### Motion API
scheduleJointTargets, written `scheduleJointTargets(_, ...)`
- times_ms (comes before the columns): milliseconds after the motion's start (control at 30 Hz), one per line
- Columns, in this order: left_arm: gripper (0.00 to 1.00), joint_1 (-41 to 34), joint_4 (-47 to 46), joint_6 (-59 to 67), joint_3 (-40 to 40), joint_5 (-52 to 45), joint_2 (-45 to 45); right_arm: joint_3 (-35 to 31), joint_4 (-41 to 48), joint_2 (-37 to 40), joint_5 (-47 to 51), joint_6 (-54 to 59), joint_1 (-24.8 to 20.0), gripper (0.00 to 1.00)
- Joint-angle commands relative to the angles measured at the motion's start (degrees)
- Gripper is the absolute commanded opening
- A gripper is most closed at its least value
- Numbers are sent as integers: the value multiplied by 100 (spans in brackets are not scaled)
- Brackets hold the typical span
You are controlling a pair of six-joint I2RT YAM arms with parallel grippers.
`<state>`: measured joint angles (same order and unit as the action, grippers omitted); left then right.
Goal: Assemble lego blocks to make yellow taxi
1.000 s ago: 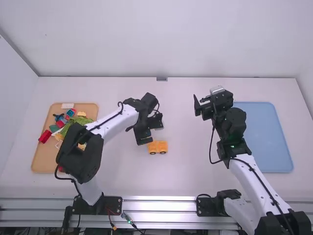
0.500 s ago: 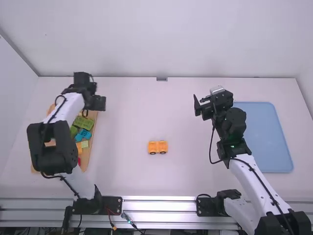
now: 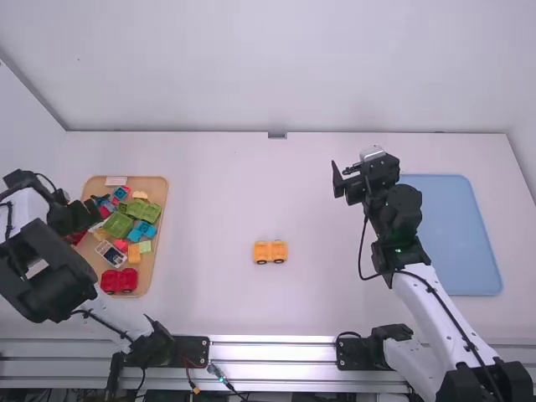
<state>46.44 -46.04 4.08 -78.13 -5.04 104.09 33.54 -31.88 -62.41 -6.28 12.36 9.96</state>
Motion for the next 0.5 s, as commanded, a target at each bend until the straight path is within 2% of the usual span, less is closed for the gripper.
scheduleJointTargets(0, 99, 101, -31, 1279, -87, -358, -79, 229, -68, -17, 11, -11, 17, 99)
scheduleJointTargets(67, 98, 170, 151, 2218, -48, -57, -81, 229, -120, -17, 9, -59, 17, 99)
scheduleJointTargets(133, 100, 155, 249, 2765, -20, -7, -79, 229, -136, -17, 11, -52, 17, 98)
scheduleJointTargets(233, 99, 120, 487, 4336, 50, -17, -79, 229, -181, -17, 11, -52, 17, 99)
scheduleJointTargets(333, 100, 111, 885, 5598, 164, -297, -79, 229, -229, -17, 9, -55, 17, 99)
scheduleJointTargets(367, 100, 111, 898, 5672, 170, -323, -79, 229, -234, -17, 9, -55, 17, 99)
scheduleJointTargets(467, 99, 120, 966, 7010, 256, -688, -79, 229, -254, -17, -9, -55, 42, 99)
